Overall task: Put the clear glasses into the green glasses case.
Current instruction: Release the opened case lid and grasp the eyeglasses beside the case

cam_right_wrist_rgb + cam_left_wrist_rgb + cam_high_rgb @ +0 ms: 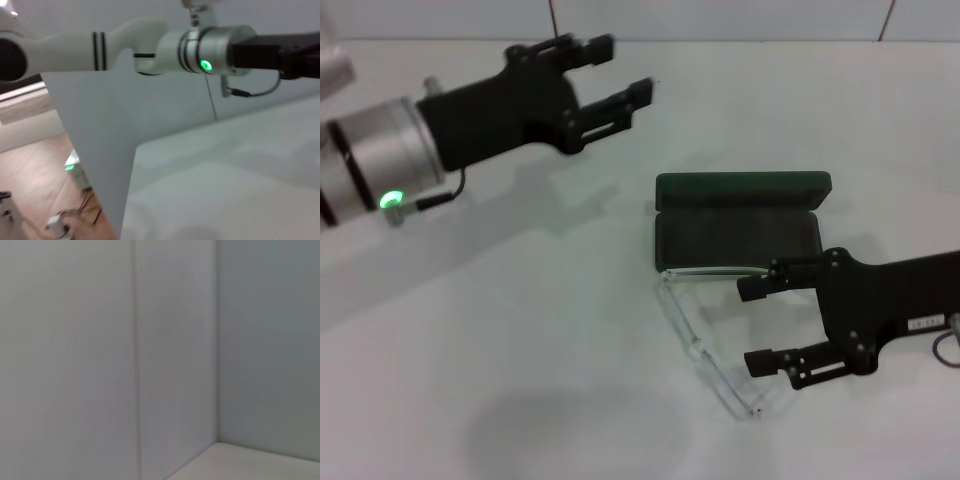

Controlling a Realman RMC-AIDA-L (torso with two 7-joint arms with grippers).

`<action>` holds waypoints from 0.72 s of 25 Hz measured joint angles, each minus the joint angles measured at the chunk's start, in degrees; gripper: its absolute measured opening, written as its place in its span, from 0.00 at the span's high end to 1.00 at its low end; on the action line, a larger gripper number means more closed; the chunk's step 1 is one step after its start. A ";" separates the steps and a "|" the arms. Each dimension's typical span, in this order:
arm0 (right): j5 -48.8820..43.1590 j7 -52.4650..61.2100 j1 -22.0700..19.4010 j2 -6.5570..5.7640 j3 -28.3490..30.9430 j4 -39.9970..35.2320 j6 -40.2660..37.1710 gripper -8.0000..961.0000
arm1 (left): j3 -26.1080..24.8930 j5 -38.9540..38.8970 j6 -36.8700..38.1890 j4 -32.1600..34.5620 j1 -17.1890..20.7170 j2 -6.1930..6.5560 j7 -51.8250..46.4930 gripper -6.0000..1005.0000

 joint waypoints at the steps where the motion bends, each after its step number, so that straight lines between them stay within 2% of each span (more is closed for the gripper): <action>1: -1.11 5.03 0.27 0.04 -0.44 -2.42 -0.07 0.18 | -0.15 -0.70 0.12 -0.85 0.65 0.01 1.50 0.35; 5: -5.99 27.06 2.42 -0.03 -1.25 -12.63 0.14 0.19 | -1.78 -1.38 1.88 -3.19 1.70 0.07 4.83 0.35; 9: -13.11 44.76 7.19 -0.44 -1.27 -19.09 -2.74 0.22 | -3.49 -1.30 3.15 -4.84 1.78 0.16 5.96 0.35; 14: -22.43 57.95 13.72 -0.06 -2.10 -21.41 -6.52 0.24 | -3.67 0.00 3.21 -5.28 1.31 0.30 5.74 0.35; 18: -28.11 67.51 18.32 0.06 -6.53 -21.40 -6.94 0.24 | -3.69 1.32 3.05 -5.55 0.49 0.39 5.61 0.35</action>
